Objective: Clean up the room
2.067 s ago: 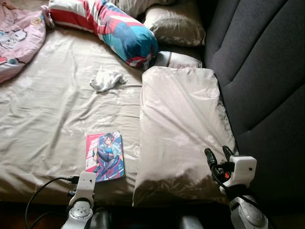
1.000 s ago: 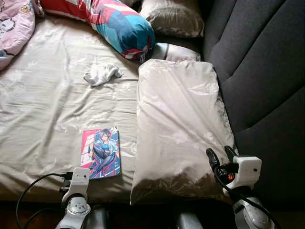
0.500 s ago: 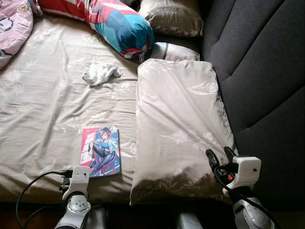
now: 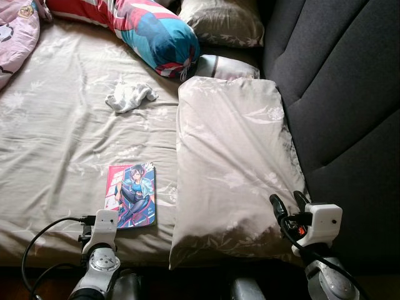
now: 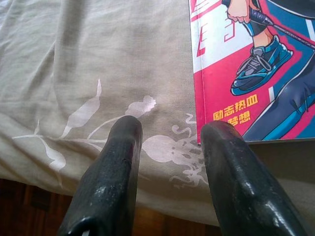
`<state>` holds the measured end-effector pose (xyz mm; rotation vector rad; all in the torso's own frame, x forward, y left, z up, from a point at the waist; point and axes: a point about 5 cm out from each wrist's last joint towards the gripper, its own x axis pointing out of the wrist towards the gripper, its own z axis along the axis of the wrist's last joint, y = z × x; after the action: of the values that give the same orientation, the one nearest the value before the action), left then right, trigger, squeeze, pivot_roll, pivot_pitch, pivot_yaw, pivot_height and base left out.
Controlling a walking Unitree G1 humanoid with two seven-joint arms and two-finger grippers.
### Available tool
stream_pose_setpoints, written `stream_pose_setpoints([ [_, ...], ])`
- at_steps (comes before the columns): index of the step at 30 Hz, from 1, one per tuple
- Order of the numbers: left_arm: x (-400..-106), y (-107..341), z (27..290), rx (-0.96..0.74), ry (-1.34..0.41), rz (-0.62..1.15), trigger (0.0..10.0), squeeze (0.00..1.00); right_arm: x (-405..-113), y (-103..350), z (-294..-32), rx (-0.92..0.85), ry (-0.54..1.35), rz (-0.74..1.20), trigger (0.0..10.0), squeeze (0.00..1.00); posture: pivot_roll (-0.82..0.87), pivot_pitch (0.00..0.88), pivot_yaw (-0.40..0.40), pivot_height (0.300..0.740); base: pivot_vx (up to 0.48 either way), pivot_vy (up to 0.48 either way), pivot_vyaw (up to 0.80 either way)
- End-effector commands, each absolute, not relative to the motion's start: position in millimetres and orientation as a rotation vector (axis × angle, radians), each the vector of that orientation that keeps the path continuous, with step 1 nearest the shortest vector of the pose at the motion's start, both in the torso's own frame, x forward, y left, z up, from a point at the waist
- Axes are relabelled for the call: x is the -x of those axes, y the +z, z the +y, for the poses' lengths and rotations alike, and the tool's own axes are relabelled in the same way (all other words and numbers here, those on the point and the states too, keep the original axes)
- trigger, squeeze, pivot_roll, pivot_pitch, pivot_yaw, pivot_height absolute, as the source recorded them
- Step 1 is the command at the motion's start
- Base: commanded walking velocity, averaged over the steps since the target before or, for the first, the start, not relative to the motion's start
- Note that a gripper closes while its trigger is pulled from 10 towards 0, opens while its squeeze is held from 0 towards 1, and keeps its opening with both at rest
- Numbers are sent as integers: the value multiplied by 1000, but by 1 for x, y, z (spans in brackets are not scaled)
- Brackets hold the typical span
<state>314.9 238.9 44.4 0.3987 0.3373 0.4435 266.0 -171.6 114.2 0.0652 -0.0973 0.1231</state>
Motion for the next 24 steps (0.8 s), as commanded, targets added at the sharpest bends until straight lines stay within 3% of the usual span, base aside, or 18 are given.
stream_pose_setpoints([
  [1, -306, 33, 241, -404, 455, 384, 10000, 0, -261, 109, -178, -66, 106, -72, 10000, 0, -200, 435, -150, 635, 0, 0, 0],
  [5, -307, 35, 241, -396, 452, 376, 10000, 0, -261, 108, -178, -66, 106, -70, 10000, 0, -201, 432, -149, 635, 0, 0, 0],
  [8, -312, 40, 227, -278, 366, 289, 10000, 0, -261, 105, -181, -69, 100, -61, 10000, 0, -195, 424, -144, 635, 0, 0, 0],
  [11, -311, 65, 203, -206, 236, 21, 10000, 0, -263, 100, -181, -74, 86, -53, 10000, 0, -170, 402, -125, 635, 0, 0, 0],
  [24, -289, 97, 193, -116, 185, -198, 10000, 0, -270, 95, -172, -92, 93, -54, 10000, 0, -117, 343, -77, 635, 0, 0, 0],
])
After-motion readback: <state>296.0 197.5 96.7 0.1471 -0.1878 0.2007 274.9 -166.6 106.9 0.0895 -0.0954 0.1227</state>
